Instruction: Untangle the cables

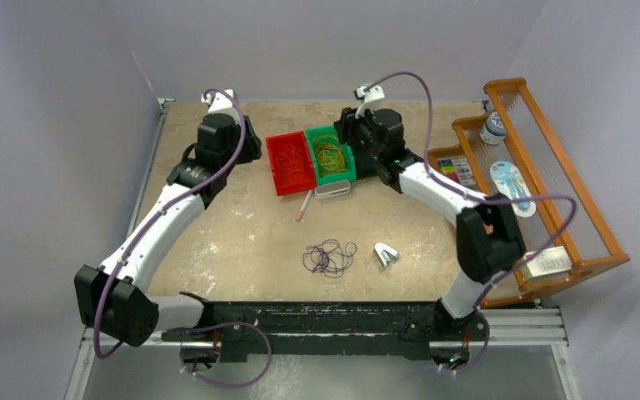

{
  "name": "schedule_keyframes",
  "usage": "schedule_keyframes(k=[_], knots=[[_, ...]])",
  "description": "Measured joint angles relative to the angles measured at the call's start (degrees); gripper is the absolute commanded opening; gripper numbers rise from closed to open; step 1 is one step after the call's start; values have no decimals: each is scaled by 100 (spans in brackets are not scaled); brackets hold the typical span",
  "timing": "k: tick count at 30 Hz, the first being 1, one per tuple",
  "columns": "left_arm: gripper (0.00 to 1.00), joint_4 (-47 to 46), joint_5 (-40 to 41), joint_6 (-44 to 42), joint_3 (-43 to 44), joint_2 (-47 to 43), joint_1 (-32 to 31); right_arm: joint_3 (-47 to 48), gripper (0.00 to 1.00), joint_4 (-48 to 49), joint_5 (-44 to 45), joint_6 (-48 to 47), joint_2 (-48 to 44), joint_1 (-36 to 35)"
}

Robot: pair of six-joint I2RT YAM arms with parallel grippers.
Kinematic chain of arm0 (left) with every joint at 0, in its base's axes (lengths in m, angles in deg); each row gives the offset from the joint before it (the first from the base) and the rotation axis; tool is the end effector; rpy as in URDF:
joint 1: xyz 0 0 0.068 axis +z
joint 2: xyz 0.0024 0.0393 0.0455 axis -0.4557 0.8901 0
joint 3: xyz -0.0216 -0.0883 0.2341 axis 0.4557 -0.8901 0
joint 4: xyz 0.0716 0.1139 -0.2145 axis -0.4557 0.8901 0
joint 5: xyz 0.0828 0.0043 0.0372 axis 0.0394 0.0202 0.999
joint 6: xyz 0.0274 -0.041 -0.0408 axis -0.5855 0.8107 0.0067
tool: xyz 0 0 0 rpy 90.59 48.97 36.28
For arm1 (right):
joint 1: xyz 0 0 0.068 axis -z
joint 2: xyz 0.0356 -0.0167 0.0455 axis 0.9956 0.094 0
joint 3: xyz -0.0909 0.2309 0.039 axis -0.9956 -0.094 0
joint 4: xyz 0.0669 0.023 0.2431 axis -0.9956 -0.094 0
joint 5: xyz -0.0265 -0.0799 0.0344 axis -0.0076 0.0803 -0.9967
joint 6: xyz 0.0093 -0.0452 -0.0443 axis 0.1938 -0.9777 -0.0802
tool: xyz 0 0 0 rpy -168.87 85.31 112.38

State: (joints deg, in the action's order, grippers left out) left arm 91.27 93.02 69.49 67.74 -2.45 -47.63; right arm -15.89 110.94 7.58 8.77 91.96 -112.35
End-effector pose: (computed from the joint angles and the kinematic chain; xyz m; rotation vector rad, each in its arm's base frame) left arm 0.2881 -0.0971 0.3319 -0.2274 1.9752 -0.3244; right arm 0.3787 0.1974 0.2885 -0.2614 1.5947 0.4509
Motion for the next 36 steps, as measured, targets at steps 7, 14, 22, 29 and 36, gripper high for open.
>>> schedule_keyframes(k=[7, 14, 22, 29, 36], knots=[[38, 85, -380, 48, -70, 90, -286, -1290, 50, -439, -144, 302, -1458, 4], [38, 61, -962, 271, -597, 319, -1388, -2907, 50, -841, -136, 933, -2424, 20], [40, 46, -1545, 345, -1097, 719, -2411, -3912, 51, -833, -118, 1504, -2614, 162], [40, -7, -1729, 313, -1176, 1182, -2979, -3947, 51, -564, -122, 1600, -2614, 184], [39, 48, -1497, 238, -1209, 1545, -3141, -3947, 52, -511, -127, 1596, -2616, 184]])
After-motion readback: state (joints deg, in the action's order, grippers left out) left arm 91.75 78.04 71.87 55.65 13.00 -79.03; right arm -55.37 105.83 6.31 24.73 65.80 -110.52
